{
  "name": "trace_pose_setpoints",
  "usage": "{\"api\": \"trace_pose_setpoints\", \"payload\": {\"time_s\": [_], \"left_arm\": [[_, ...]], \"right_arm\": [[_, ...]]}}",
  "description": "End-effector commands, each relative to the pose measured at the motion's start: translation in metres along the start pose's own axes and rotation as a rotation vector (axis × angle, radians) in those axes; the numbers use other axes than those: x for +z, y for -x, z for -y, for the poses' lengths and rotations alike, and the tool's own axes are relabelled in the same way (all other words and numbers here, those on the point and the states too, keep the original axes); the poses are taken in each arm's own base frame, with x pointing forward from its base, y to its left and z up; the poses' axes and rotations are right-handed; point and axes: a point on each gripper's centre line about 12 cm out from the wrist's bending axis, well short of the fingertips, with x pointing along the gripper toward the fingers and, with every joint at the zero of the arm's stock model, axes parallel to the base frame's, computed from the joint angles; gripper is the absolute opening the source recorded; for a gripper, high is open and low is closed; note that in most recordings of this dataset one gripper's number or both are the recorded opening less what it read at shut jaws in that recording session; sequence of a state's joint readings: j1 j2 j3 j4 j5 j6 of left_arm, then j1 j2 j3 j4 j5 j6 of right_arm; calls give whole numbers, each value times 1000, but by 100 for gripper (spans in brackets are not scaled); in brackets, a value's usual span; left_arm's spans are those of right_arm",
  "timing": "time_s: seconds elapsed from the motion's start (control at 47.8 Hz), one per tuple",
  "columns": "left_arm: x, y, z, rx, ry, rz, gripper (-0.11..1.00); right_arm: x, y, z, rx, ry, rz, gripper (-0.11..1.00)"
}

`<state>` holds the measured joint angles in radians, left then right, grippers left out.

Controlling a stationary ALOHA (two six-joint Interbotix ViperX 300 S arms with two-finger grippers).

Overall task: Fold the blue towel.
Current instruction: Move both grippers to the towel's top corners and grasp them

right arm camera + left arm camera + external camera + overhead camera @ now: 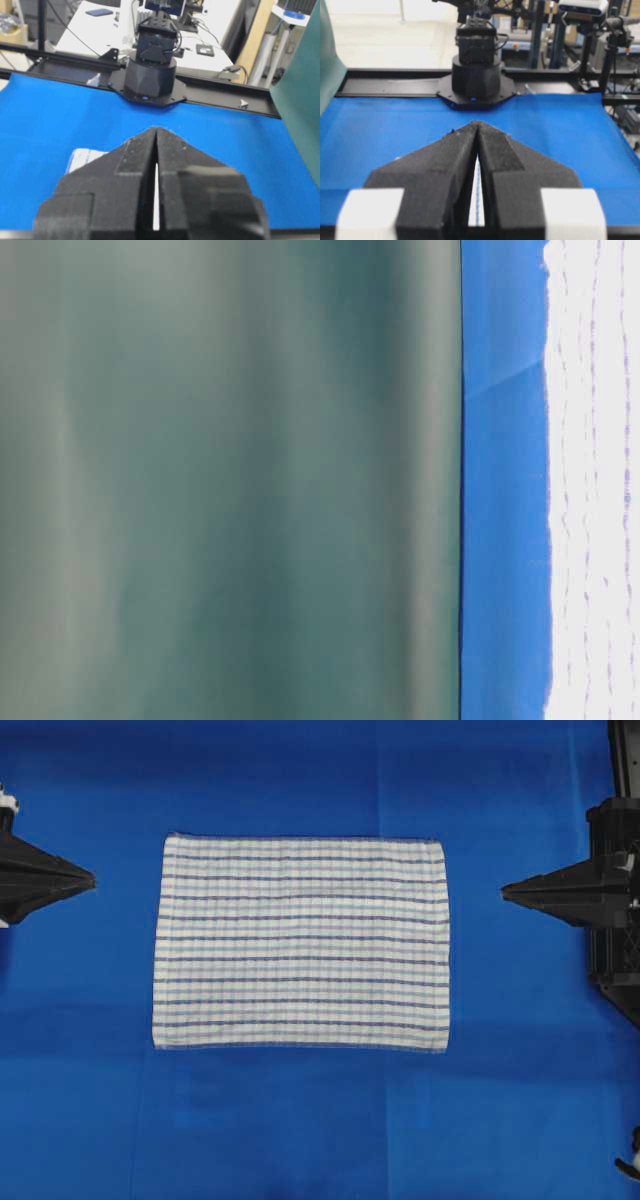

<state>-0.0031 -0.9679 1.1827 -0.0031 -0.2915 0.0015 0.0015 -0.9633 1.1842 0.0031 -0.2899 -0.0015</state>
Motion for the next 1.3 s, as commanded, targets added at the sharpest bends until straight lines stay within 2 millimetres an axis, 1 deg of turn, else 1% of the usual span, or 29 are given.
{"api": "trace_pose_setpoints", "payload": {"time_s": [0.0, 0.084, 0.209, 0.419, 0.586, 0.628, 0.691, 0.774, 0.795, 0.816, 0.879, 0.921, 0.963, 1.005, 1.088, 1.277], "left_arm": [[6, -2, -1, 9, 20, 12, 0], [4, -3, -2, 14, 5, 3, 0], [-2, -5, -6, 30, -32, -34, 0], [-21, -13, -23, 110, -35, -121, 0], [-43, -22, -39, 176, -23, -217, 2], [-48, -24, -43, 192, -21, -235, 5], [-57, -26, -50, 216, -13, -272, 16], [-70, -29, -60, 258, 0, -322, 37], [-72, -29, -63, 266, 3, -331, 43], [-76, -30, -65, 275, 5, -341, 51], [-85, -31, -72, 298, 11, -372, 69], [-92, -33, -76, 312, 15, -390, 75], [-100, -34, -80, 325, 19, -411, 76], [-111, -35, -84, 336, 25, -438, 74], [-129, -37, -90, 353, 33, -482, 71], [-169, -40, -102, 388, 51, -564, 71]], "right_arm": [[10, -3, 2, -9, 2, 26, 1], [9, -4, 3, -15, 1, 14, 1], [3, -7, 11, -56, -19, -18, 1], [-24, -14, 37, -182, -66, -135, 1], [-47, -19, 59, -283, -107, -225, 3], [-54, -20, 65, -311, -121, -253, 6], [-66, -22, 75, -351, -135, -300, 14], [-80, -25, 85, -391, -150, -358, 32], [-85, -25, 86, -396, -153, -375, 36], [-90, -26, 88, -402, -157, -393, 41], [-105, -28, 95, -426, -170, -444, 55], [-113, -29, 98, -441, -181, -468, 64], [-122, -29, 101, -457, -192, -486, 69], [-130, -30, 105, -471, -200, -499, 71], [-148, -32, 110, -494, -212, -530, 69], [-178, -36, 119, -533, -232, -591, 69]]}}
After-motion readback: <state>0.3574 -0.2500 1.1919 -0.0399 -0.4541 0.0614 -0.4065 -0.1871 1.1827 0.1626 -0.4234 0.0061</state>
